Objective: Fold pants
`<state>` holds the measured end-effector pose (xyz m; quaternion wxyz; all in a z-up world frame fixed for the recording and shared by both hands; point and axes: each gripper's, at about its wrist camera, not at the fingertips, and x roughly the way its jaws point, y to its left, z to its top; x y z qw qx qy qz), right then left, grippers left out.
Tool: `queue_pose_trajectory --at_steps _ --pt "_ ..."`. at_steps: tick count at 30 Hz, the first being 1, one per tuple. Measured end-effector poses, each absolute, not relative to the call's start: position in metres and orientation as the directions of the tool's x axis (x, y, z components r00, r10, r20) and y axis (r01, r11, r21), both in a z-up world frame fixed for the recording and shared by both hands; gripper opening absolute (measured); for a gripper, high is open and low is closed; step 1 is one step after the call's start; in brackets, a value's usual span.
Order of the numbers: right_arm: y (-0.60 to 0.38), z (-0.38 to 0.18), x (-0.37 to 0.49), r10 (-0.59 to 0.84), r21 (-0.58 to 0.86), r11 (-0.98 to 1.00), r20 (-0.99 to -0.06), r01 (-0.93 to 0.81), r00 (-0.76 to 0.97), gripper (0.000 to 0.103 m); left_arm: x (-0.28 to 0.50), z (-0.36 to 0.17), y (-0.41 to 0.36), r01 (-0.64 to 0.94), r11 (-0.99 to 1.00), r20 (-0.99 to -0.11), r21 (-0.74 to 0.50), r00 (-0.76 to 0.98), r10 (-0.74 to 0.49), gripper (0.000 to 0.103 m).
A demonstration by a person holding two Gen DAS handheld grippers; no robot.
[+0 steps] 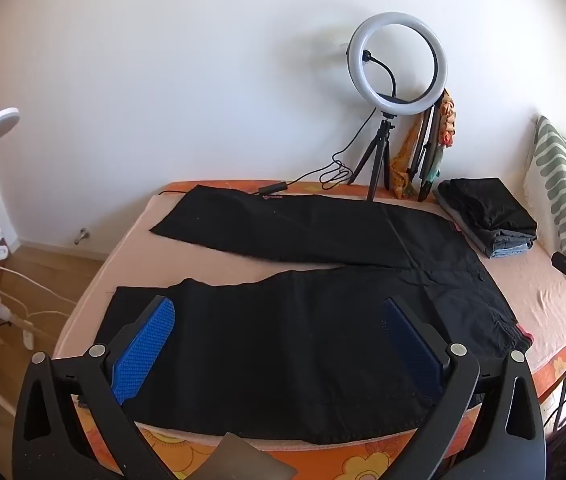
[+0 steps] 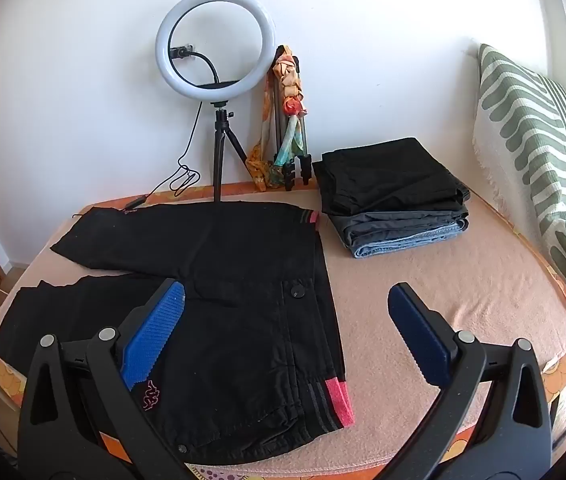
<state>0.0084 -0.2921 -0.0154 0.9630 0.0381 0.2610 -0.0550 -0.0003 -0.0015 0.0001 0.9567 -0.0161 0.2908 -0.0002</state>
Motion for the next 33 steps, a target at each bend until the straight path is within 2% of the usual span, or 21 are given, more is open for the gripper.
queue_pose_trajectory --at_steps 1,33 --pt "-0.2917 -0.0156 0.0086 -0.087 0.041 0.991 -0.509 0.125 0.856 0.103 0.0005 -0.0001 0.0016 -0.013 0.998 -0.565 -0.066 0.825 -0.027 0.103" --pt "-0.2928 -0.019 0.0075 -0.094 0.039 0.991 -0.501 0.13 0.86 0.103 -0.0025 0.0073 -0.0008 -0.01 1.0 -0.543 -0.027 0.84 -0.007 0.103"
